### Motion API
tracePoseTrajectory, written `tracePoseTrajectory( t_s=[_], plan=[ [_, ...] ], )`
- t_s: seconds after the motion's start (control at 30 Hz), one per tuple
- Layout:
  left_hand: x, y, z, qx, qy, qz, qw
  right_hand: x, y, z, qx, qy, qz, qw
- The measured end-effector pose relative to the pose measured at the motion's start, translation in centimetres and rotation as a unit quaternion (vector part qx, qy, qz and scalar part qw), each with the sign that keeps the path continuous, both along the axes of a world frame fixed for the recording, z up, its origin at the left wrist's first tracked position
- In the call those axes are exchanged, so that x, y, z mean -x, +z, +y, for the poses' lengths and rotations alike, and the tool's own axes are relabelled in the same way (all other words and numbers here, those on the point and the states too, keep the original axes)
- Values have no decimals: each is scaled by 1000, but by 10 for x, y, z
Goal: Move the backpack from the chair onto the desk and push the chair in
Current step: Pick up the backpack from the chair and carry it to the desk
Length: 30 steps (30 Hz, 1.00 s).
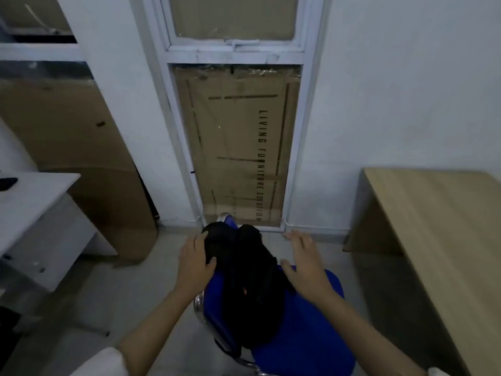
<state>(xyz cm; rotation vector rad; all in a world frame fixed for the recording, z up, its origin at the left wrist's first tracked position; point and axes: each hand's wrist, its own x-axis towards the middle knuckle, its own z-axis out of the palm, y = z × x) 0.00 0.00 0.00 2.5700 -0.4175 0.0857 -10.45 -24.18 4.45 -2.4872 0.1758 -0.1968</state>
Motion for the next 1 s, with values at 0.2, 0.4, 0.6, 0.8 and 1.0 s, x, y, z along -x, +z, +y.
tracePoseTrajectory(
  t_s=[0.2, 0.4, 0.6, 0.8, 1.0],
  plan=[
    [-12, -15, 46, 43, -74, 157, 984, -25, -42, 71, -98, 32, 87, 991],
    [-19, -41, 68, 80, -111, 170, 976, -41, -74, 118, -253, 3, 197, 947],
    [-23, -15, 56, 22, -198, 42, 979, -59, -82, 137, -437, -141, 195, 866],
    [18, -5, 30, -115, -361, 22, 925, -58, -88, 125, -547, -227, 207, 779],
    [-16, -15, 19, -62, -343, -46, 936, -44, -93, 103, -477, -228, 192, 827]
  ],
)
